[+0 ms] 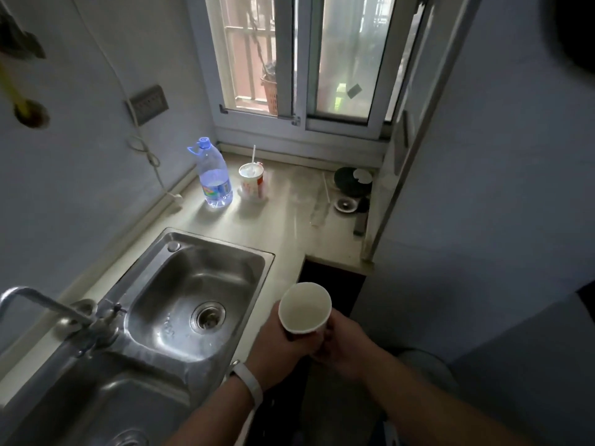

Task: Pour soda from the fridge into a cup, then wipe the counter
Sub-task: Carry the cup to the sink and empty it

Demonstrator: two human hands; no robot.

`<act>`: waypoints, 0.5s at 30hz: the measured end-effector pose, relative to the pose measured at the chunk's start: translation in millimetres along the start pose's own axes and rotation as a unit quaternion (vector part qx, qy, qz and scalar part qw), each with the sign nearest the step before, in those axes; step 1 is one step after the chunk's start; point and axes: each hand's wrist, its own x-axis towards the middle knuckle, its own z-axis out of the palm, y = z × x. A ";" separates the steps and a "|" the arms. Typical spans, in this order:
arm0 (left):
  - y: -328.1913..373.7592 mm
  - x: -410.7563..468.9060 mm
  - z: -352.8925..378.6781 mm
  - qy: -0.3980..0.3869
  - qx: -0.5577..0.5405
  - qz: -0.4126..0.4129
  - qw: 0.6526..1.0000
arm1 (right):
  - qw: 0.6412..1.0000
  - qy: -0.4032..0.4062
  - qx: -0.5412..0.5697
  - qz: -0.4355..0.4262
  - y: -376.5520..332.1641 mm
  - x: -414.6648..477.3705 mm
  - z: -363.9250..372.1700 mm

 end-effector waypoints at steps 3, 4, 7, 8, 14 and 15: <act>18.7 47.7 -19.6 -0.005 -0.017 0.027 0.999 | 1.000 0.001 -0.015 -0.020 -37.6 24.7 21.2; 25.3 59.8 -23.8 -0.004 -0.022 0.036 0.999 | 1.000 -0.001 -0.016 -0.026 -49.1 29.8 27.2; 40.1 87.2 -39.1 0.015 -0.047 0.024 0.998 | 0.999 -0.012 -0.025 -0.046 -78.2 43.1 44.4; 43.9 94.7 -44.5 0.023 -0.051 0.020 0.998 | 0.998 -0.019 -0.034 -0.051 -86.4 47.9 50.6; 48.1 138.8 -67.7 0.060 -0.079 -0.004 0.995 | 0.994 -0.051 -0.068 -0.062 -118.9 74.9 83.6; 48.0 144.8 -70.0 0.064 -0.085 -0.007 0.994 | 0.994 -0.051 -0.068 -0.062 -122.6 80.7 87.5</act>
